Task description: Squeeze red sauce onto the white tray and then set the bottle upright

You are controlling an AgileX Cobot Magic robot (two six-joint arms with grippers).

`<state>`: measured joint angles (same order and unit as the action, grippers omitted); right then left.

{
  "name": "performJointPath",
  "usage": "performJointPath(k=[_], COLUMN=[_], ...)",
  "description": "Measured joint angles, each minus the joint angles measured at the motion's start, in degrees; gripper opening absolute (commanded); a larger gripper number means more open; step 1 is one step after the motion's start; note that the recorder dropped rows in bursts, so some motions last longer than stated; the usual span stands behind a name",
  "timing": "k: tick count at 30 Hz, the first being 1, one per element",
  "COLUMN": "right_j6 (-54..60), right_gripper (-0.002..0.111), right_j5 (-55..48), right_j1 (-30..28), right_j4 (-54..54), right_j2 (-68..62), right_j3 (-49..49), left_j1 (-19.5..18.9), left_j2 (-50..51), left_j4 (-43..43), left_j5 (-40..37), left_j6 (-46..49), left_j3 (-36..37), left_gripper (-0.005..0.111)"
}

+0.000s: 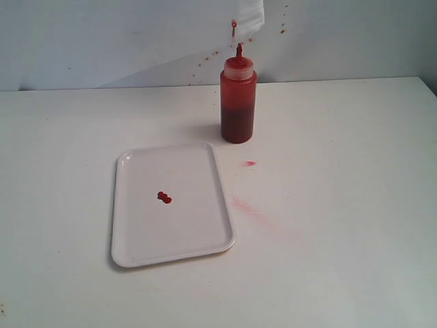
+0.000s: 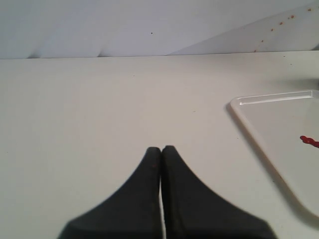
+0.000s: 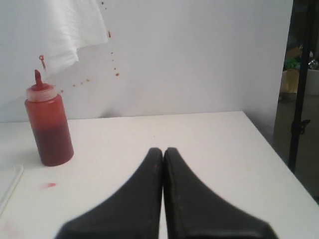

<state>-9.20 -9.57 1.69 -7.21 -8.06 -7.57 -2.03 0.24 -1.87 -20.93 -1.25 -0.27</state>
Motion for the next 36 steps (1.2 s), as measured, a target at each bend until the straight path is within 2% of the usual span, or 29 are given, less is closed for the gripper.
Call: performJointPath(k=[9, 18, 24, 36], right_j6=[0.09, 0.09, 0.09, 12.74], right_gripper=[0.0, 0.0, 0.0, 0.0], right_j5=[-0.55, -2.67, -7.53, -8.49], right_j1=[0.0, 0.0, 0.0, 0.0], right_j4=[3.24, 4.21, 4.36, 4.36], right_j2=[5.25, 5.37, 5.37, 5.37], right_j3=[7.08, 7.34, 7.34, 7.34], left_j1=[0.0, 0.0, 0.0, 0.0], left_j2=[0.0, 0.0, 0.0, 0.0], left_j4=[0.0, 0.0, 0.0, 0.0], left_j5=[0.0, 0.0, 0.0, 0.0], left_j6=[0.0, 0.0, 0.0, 0.0], left_j3=[0.0, 0.0, 0.0, 0.0], left_gripper=[0.0, 0.0, 0.0, 0.0])
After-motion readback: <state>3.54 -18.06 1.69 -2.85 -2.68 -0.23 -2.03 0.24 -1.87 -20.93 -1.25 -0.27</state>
